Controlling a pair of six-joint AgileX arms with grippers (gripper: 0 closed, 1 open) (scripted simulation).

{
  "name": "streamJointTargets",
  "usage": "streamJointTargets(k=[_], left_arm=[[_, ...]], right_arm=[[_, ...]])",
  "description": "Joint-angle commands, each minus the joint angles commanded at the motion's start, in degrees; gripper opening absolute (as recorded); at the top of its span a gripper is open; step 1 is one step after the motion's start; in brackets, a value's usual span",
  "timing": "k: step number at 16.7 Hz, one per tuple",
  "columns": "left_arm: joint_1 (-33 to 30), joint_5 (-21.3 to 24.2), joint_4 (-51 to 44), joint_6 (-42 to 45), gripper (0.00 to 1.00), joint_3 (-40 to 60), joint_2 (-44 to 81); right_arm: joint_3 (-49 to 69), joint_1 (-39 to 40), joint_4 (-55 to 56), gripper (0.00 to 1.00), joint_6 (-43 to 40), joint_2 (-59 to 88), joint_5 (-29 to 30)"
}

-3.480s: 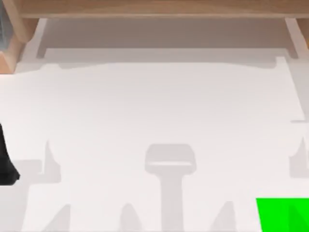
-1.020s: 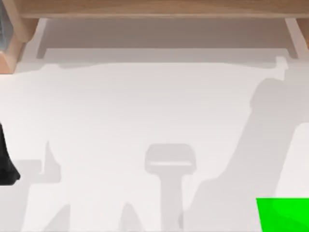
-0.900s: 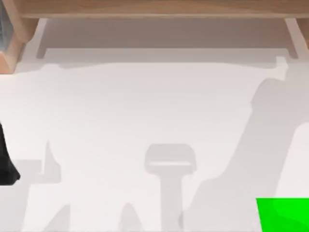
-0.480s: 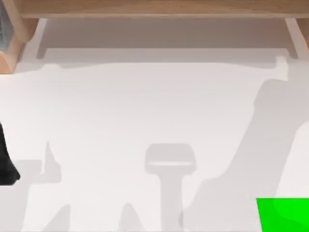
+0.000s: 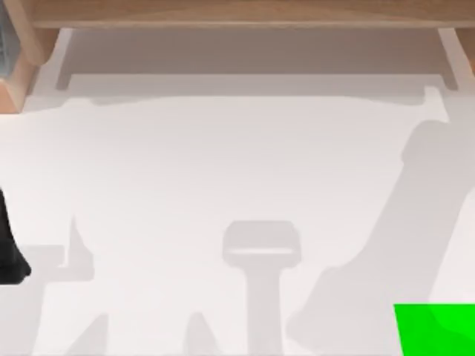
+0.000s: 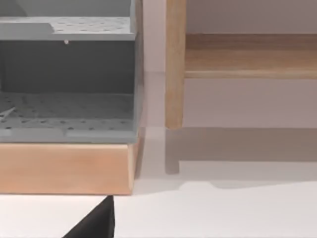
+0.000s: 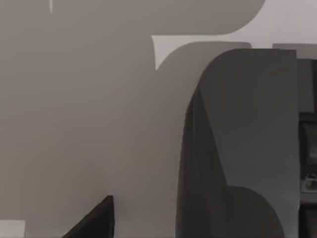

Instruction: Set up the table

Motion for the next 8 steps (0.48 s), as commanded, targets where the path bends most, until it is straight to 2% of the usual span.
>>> streamJointTargets(k=[1,8], left_arm=[[0.0,0.0,0.0,0.0,1.0,0.0,0.0],[0.0,0.0,0.0,0.0,1.0,0.0,0.0]], right_arm=[[0.0,0.0,0.0,1.0,0.0,0.0,0.0],[0.0,0.0,0.0,0.47,0.0,0.0,0.0]])
